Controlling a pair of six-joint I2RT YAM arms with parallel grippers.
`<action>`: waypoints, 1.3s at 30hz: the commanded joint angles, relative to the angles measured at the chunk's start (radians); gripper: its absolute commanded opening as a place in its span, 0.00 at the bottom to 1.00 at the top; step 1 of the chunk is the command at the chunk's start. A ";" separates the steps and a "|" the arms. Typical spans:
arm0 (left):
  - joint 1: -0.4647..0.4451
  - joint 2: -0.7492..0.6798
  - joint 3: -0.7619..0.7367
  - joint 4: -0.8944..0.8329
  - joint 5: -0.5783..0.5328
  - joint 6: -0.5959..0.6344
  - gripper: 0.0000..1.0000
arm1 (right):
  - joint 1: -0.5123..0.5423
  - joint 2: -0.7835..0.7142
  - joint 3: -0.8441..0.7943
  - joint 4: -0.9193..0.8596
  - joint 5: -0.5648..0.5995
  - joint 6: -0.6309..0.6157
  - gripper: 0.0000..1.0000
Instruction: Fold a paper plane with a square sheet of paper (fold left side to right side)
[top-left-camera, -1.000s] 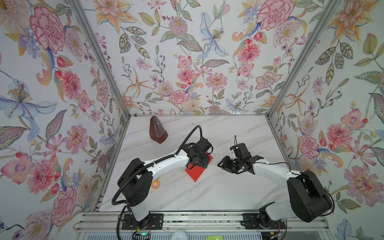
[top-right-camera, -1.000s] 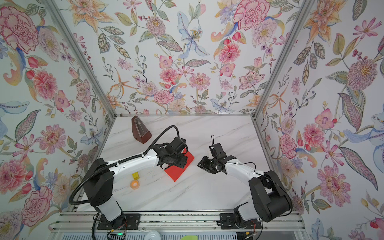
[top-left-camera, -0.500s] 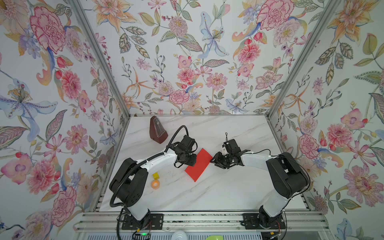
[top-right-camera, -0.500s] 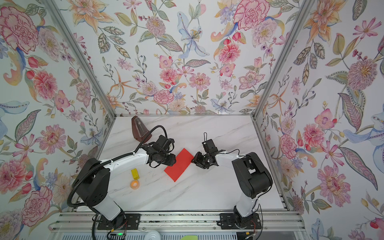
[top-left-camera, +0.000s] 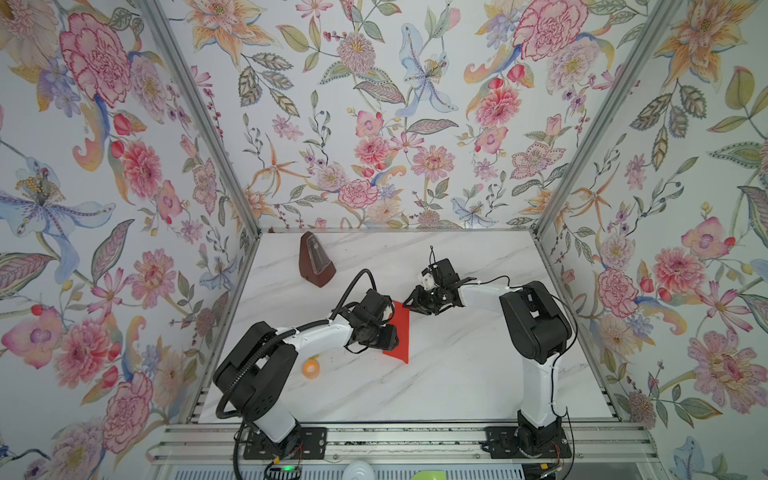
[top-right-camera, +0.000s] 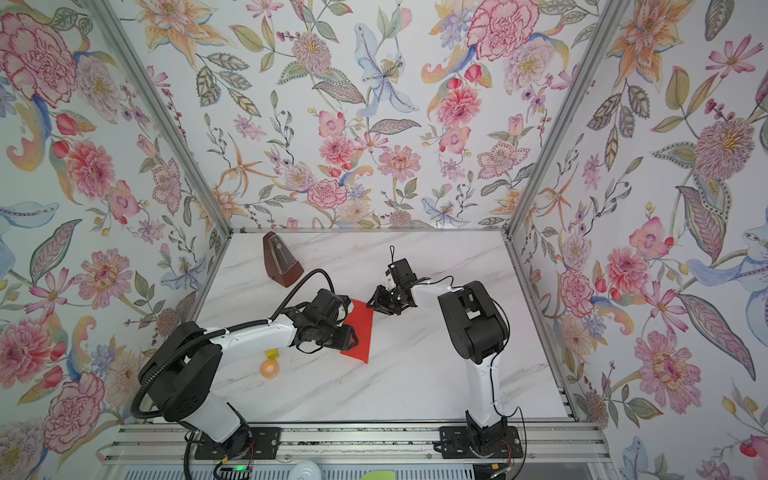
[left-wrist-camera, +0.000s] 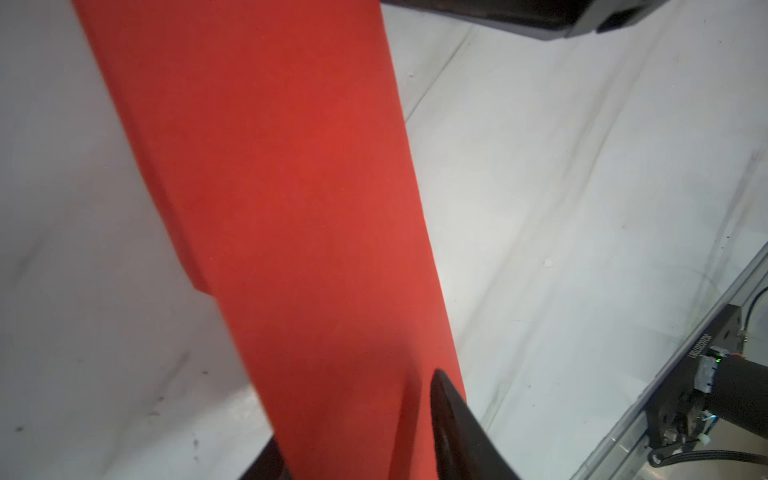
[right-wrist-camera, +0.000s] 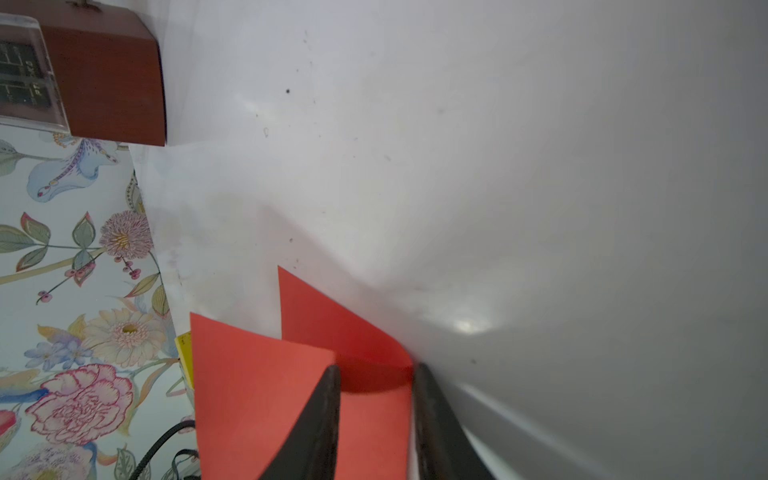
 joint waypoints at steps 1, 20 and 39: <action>-0.058 -0.046 -0.038 0.074 0.043 -0.077 0.52 | 0.039 0.065 0.059 -0.115 -0.070 -0.115 0.32; 0.043 -0.300 -0.208 0.055 -0.072 -0.125 0.64 | 0.134 -0.349 -0.094 -0.270 0.310 -0.329 0.57; 0.089 -0.339 -0.203 0.043 -0.054 -0.103 0.57 | 0.387 -0.961 -0.736 0.185 0.422 -0.726 0.63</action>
